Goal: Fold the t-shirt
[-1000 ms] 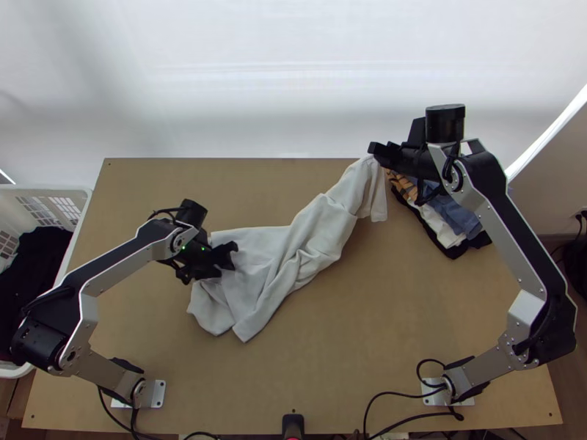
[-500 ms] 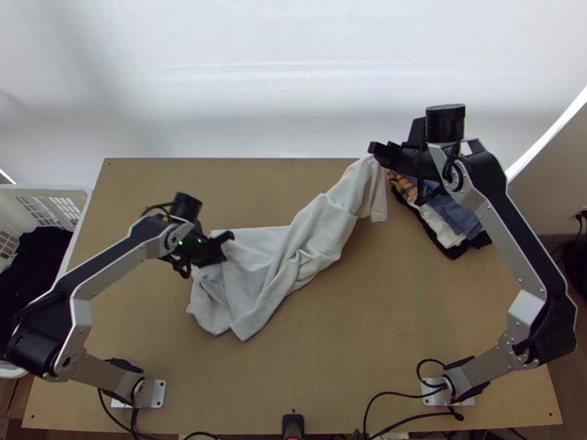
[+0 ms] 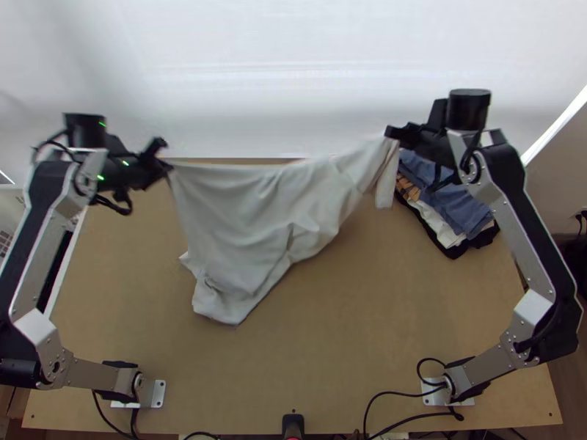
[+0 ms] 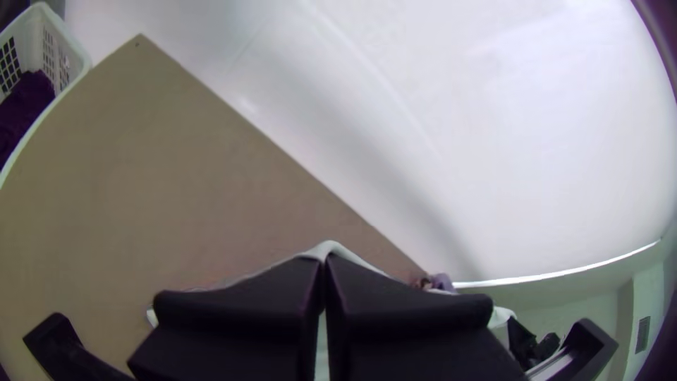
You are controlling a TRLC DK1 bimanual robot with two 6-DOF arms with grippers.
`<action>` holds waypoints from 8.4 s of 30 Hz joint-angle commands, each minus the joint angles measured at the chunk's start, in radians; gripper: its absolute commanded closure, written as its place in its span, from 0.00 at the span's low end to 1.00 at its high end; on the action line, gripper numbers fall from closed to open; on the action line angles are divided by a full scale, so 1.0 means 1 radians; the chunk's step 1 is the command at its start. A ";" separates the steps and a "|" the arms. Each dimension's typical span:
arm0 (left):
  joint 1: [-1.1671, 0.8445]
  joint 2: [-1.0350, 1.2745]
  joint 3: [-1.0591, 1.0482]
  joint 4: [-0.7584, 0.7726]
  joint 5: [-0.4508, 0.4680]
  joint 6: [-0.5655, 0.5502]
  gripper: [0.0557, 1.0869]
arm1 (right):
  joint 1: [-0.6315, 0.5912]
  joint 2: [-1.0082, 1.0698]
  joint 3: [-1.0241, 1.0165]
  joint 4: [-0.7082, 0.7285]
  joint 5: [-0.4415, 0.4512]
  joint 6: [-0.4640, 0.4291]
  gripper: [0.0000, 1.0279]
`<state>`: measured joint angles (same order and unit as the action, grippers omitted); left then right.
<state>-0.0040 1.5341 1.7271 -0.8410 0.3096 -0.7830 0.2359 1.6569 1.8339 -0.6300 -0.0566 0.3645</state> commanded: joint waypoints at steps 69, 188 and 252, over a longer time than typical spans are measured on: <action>0.084 -0.689 -1.029 0.634 -0.253 0.111 0.96 | 0.043 -0.625 -0.935 0.497 0.172 0.146 0.97; 0.105 -0.451 -0.422 -0.217 -0.144 0.288 0.04 | 0.172 -0.399 -1.171 -0.089 -0.356 0.182 0.34; -0.073 -0.213 -0.916 -0.484 -0.165 0.818 0.09 | 0.177 -0.325 -1.217 0.139 -0.350 0.194 0.97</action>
<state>-0.0570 1.2747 0.8375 -1.3506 0.1387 0.0490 0.4057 1.3315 0.6086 -0.5007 -0.4152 0.5453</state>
